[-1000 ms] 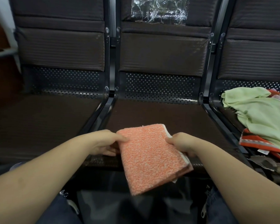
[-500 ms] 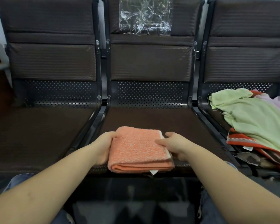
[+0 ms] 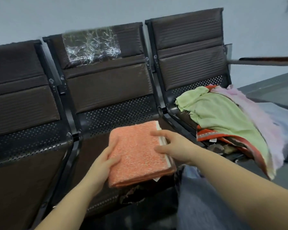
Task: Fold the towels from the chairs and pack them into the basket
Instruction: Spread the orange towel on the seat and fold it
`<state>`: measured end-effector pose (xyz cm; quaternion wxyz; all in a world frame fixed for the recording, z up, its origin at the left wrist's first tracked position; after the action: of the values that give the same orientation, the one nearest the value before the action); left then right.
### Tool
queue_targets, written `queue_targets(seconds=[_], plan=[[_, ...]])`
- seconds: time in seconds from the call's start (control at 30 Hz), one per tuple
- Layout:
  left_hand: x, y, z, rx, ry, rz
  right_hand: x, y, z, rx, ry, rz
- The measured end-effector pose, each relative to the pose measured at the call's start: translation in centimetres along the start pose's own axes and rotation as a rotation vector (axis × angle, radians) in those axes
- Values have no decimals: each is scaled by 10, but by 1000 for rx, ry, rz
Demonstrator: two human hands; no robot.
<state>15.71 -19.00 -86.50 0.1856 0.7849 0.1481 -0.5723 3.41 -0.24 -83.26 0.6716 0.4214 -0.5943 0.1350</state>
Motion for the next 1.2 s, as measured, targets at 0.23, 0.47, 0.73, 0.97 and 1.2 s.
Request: queue_targets(seconds=[0.23,0.47,0.73,0.97,1.2], plan=[[-45,-86,17,191,-125,66,-12,89,-58,-218,49,-93],[-68,-221,14,523,-156,223,-70,169,-151,-448,-119,-68],[-30,-375,-18,864,-249,437,-153,192,-299,-739,-314,32],[33,-449,-39,1050,-145,660,-219,171,-366,-838,-472,53],[98,-471,-37,1195,-211,1105,-283,97,-379,-862,-573,131]])
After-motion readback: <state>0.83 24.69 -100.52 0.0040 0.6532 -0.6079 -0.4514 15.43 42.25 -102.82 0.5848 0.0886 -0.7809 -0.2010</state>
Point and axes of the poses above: each hand's wrist, its own z-axis towards the middle knuckle, its own y-axis out of the back of the hand, x = y × z, the point moved 5 cm from there along z, towards the middle knuckle, and after that the axes turned 6 degrees about y, right-handed, at the moved point
